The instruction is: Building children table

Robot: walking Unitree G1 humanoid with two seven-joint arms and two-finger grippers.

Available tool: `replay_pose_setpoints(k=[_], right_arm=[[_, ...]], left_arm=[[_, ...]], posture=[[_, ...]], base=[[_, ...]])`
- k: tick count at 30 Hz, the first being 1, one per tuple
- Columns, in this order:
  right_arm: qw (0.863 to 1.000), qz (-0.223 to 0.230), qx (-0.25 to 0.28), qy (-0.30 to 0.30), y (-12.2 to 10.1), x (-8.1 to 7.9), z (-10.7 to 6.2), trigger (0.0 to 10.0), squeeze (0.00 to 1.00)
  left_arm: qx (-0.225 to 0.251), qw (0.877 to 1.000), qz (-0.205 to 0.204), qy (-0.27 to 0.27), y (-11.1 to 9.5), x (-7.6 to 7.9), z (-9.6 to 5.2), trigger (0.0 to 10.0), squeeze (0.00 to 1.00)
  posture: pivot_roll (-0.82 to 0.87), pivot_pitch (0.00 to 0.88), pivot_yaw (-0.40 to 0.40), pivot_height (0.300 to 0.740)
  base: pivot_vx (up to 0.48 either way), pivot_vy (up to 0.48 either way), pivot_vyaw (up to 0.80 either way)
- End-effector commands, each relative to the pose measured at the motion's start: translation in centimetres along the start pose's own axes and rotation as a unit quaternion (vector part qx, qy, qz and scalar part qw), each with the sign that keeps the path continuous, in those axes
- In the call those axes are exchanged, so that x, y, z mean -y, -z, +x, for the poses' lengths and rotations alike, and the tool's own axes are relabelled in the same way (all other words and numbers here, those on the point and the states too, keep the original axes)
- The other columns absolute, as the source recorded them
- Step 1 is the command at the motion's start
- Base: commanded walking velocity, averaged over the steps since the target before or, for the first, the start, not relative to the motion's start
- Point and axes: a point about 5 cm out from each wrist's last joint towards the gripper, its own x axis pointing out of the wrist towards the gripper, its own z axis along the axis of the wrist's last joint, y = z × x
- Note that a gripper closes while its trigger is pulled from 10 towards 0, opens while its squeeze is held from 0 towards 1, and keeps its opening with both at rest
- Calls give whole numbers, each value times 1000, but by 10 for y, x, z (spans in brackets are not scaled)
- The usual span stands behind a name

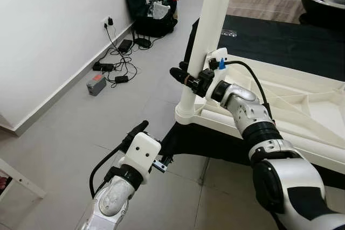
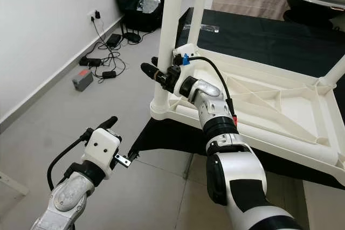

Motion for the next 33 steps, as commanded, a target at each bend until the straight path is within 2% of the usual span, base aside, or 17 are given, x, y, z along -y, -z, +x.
replay_pose_setpoints(k=[1,5,7,8,9,10,13,15,18,19,21,23,24,27,29,30,33], right_arm=[[976,-42,-15,213,-1,18,4,0,0],[918,-39,-31,394,5,37,-14,0,0],[908,-29,-27,416,7,38,-16,0,0],[886,-24,-22,463,8,40,-21,0,0],[886,-24,-22,463,8,40,-21,0,0],[860,-21,-14,510,10,40,-26,0,0],[849,-15,-10,527,11,39,-27,0,0],[821,5,10,571,16,31,-29,0,0],[814,19,14,580,21,24,-26,0,0],[815,32,16,579,24,15,-19,9020,0],[815,32,16,579,24,15,-19,9020,0],[826,41,20,561,25,8,-10,10000,0],[838,42,33,543,22,2,-4,10000,1000],[854,-21,70,516,4,6,-4,10000,1000],[854,-21,70,516,4,6,-4,10000,1000],[856,-29,79,510,-2,10,-6,10000,0],[884,-36,93,457,-12,18,-8,10000,0]], left_arm=[[-8,1000,4,8,3,4,-2,10000,0],[-8,1000,3,10,3,4,-2,10000,0],[-8,1000,3,11,3,4,-2,10000,0],[-8,1000,3,12,3,4,-1,10000,0],[-8,1000,3,12,3,4,-1,10000,0],[-8,1000,4,12,3,4,-1,10000,0],[-8,1000,4,13,3,4,-1,10000,0],[-8,1000,5,12,3,4,0,10000,0],[-7,1000,5,11,3,4,0,10000,0],[-7,1000,5,10,3,4,0,10000,0],[-7,1000,5,10,3,4,0,10000,0],[-7,1000,5,9,3,4,0,10000,0],[-7,1000,4,9,3,4,0,10000,0],[-7,1000,3,8,3,4,0,10000,0],[-7,1000,3,8,3,4,0,10000,0],[-7,1000,3,8,3,4,0,10000,0],[-7,1000,2,8,3,4,0,10000,0]], posture=[[126,95,-85,740],[121,95,-79,740],[121,95,-79,740],[120,95,-79,740],[120,95,-79,740],[119,96,-80,740],[119,96,-80,740],[119,99,-82,740],[116,101,-83,740],[119,101,-83,740],[119,101,-83,740],[118,104,-85,740],[116,105,-84,740],[115,106,-84,740],[115,106,-84,740],[114,109,-83,740],[114,110,-84,740]], base=[[0,0,0],[0,0,0],[0,0,0],[0,0,0],[0,0,0],[0,0,0],[0,0,0],[0,0,0],[0,0,0],[0,0,0],[0,0,0],[0,0,0],[0,0,0],[0,0,0],[0,0,0],[0,0,0],[0,0,0]])
